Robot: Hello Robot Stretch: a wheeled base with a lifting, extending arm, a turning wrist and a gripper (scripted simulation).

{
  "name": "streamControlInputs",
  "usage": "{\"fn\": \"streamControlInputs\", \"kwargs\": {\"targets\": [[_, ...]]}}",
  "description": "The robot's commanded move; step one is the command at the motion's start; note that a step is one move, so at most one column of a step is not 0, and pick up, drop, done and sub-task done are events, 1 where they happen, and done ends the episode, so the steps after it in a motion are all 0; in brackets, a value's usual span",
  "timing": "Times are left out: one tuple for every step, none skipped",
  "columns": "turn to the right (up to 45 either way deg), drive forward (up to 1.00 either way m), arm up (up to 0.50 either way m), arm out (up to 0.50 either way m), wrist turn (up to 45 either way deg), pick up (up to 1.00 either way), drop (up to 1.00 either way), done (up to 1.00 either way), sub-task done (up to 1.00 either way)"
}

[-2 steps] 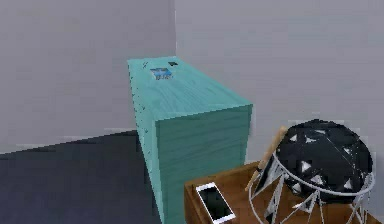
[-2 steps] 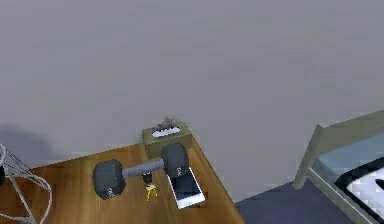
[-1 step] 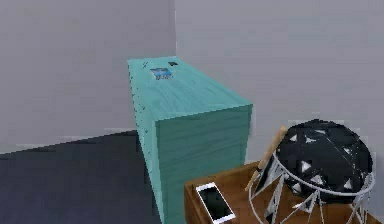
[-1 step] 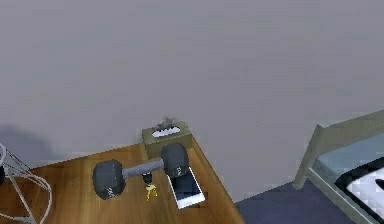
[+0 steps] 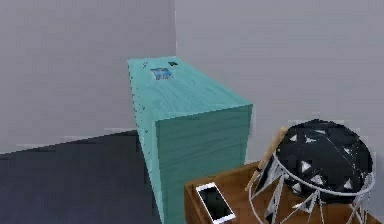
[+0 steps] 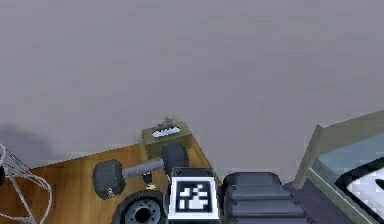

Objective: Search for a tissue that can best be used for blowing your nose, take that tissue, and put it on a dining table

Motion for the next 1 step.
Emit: {"fn": "streamControlInputs", "kwargs": {"targets": [[0.0,0.00,0.00,0.34,0.0,0.00,0.00,0.00,0.00]]}}
